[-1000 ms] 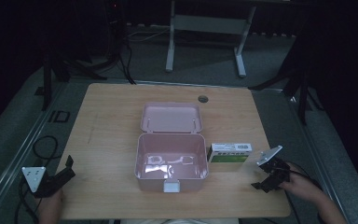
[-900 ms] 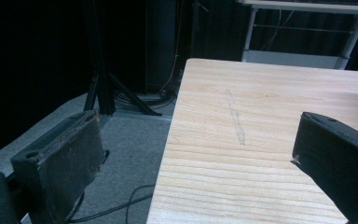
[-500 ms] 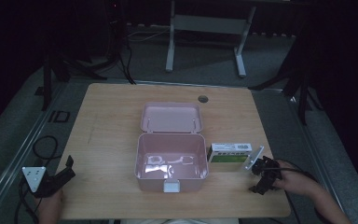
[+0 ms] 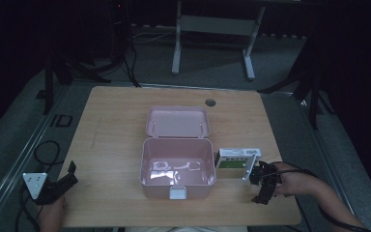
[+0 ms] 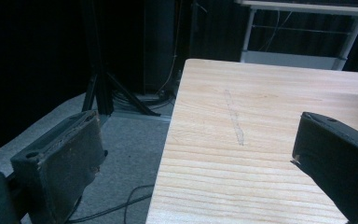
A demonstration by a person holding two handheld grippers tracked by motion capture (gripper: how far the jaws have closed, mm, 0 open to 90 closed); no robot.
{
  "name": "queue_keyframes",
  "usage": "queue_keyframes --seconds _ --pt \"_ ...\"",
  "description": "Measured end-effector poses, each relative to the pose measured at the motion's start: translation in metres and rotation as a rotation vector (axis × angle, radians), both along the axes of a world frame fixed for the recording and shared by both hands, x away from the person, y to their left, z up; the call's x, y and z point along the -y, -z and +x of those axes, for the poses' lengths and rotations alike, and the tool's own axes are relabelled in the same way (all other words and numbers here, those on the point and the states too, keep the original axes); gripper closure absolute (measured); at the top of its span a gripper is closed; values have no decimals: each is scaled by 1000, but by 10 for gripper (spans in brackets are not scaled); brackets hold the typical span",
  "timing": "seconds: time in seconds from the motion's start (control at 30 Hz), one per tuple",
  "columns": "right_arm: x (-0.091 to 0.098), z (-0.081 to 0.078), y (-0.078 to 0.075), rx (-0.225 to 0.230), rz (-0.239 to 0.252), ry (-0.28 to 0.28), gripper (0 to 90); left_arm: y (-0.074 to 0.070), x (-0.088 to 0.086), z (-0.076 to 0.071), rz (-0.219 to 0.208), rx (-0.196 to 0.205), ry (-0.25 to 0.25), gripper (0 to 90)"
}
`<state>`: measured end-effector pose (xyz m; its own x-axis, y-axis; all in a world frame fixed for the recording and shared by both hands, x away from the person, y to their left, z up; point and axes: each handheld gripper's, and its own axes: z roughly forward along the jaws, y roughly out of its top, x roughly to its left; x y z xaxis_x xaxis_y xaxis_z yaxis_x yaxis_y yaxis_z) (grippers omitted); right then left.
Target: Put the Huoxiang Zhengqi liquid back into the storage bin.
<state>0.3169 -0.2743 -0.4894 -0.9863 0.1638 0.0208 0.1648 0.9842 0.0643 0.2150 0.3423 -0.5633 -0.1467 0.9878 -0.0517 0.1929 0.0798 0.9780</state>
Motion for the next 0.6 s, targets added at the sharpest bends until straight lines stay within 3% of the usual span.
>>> queue_keyframes --seconds 0.3,0.57,0.6 --pt "-22 -1 -15 4 -43 -100 112 0 0 0 -3 -2 4 21" --pt "-34 -2 -27 -16 -48 -153 130 0 0 0 -4 -4 7 21" --pt "-35 0 -30 0 -52 -154 132 0 0 0 -4 -3 7 21"
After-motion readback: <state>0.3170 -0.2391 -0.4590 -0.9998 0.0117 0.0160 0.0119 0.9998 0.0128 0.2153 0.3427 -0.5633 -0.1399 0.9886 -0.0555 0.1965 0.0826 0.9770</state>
